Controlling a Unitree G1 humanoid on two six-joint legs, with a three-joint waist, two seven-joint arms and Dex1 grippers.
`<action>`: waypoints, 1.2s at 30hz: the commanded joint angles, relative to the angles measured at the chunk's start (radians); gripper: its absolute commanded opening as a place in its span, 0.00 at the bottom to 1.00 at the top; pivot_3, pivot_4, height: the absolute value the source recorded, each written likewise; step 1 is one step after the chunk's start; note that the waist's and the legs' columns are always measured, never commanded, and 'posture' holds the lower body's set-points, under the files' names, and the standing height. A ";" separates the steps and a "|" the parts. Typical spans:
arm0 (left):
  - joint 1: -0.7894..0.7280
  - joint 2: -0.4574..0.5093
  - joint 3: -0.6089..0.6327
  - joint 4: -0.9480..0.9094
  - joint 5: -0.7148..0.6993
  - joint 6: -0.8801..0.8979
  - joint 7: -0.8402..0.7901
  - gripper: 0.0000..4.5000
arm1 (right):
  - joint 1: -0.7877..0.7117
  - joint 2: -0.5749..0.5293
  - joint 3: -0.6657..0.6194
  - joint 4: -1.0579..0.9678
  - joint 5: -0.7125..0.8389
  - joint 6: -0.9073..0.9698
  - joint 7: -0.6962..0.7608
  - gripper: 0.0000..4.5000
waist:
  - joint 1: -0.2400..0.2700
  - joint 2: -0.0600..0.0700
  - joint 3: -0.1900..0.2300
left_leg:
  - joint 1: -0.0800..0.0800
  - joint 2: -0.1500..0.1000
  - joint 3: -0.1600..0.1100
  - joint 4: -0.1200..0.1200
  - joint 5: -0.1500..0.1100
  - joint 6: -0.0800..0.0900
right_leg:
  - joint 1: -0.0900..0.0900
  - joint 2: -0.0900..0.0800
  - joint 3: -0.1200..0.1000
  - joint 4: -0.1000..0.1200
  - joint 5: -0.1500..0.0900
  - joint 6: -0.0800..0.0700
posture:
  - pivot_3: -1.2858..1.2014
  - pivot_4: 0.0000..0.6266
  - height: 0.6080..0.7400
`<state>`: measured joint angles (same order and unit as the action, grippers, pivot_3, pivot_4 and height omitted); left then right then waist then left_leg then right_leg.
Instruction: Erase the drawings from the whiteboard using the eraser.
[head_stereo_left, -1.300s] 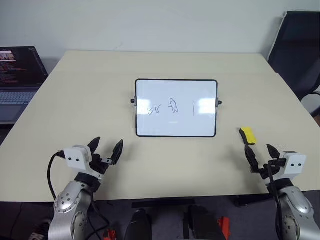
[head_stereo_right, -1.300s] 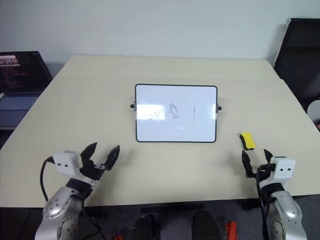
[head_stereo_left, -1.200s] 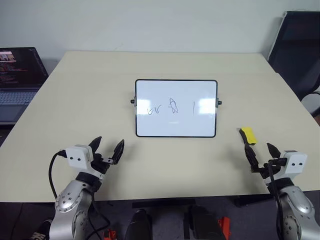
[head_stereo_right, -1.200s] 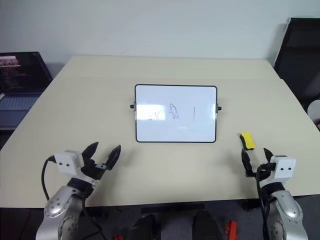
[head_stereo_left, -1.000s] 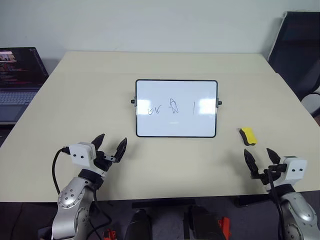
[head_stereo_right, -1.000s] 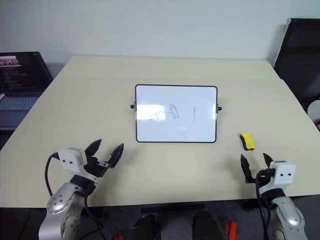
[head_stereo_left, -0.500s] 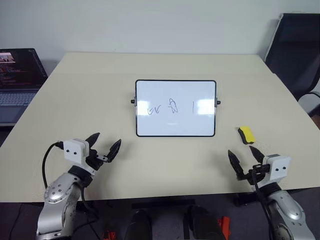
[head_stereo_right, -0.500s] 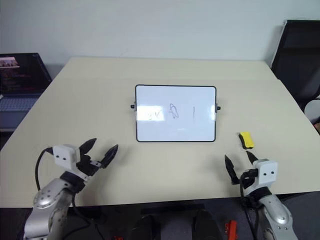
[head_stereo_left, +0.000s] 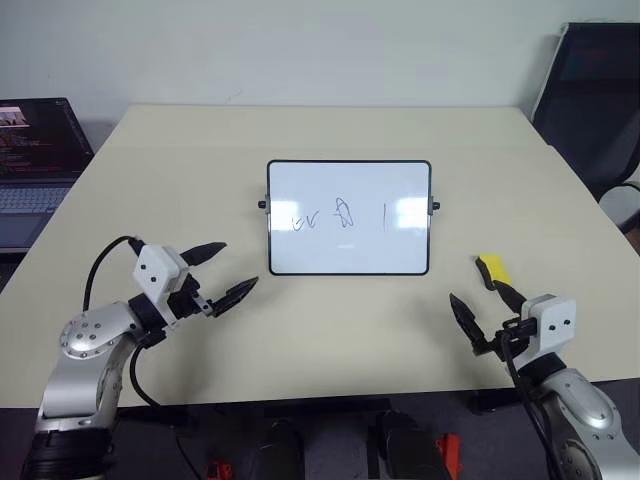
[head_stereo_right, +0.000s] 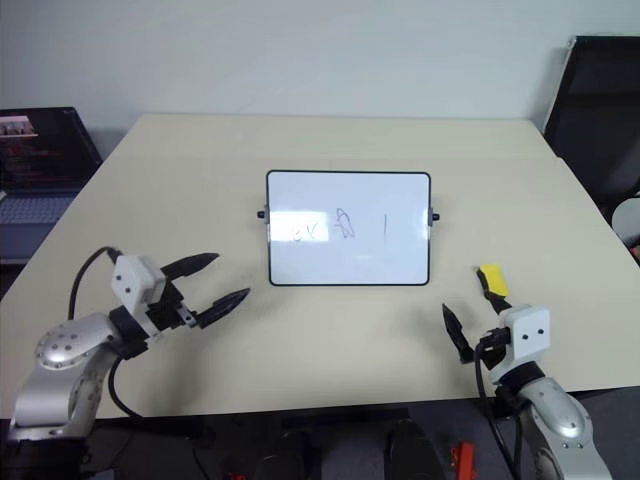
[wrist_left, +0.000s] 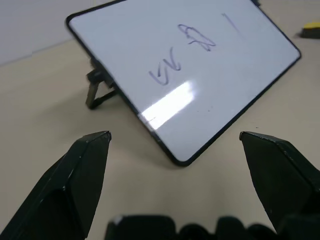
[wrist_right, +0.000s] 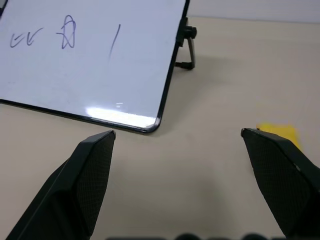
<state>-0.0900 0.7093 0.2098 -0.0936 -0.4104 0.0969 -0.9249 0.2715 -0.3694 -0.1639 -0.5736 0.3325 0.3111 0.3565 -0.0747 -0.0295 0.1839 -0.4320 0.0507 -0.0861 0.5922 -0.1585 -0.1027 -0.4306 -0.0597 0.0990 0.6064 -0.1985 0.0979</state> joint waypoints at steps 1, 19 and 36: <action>-0.059 0.061 -0.037 -0.073 -0.061 0.092 -0.093 1.00 | -0.064 -0.062 -0.012 -0.059 0.022 0.112 0.004 0.98 | 0.000 0.000 0.000 | 0.000 0.000 0.000 0.000 0.000 0.000 | 0.000 0.000 0.000 0.000 0.000 0.000 | 0.52 0.24 1.00; -0.227 0.023 -0.108 -0.110 -0.090 0.197 -0.127 1.00 | -0.132 -0.099 -0.025 -0.102 0.079 0.231 0.011 0.98 | -0.001 0.001 0.001 | 0.000 -0.004 -0.016 0.000 0.001 0.001 | 0.010 -0.002 -0.013 0.005 -0.002 0.002 | 0.52 0.24 1.00; -0.355 -0.007 -0.191 -0.044 -0.068 0.181 -0.207 1.00 | -0.136 -0.140 -0.081 -0.120 0.100 0.349 -0.031 0.98 | 0.034 0.010 0.005 | -0.002 -0.004 -0.031 0.000 0.003 0.004 | 0.023 -0.017 -0.053 0.005 -0.011 -0.003 | 0.52 0.24 1.00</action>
<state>-0.4156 0.7014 0.0210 -0.1418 -0.4800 0.2965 -1.1107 0.1438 -0.4973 -0.2008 -0.6493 0.4167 0.6389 0.3264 -0.0403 -0.0195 0.1891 -0.4340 0.0468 -0.1166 0.5918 -0.1554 -0.0991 -0.4078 -0.0764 0.0463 0.6114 -0.2106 0.0950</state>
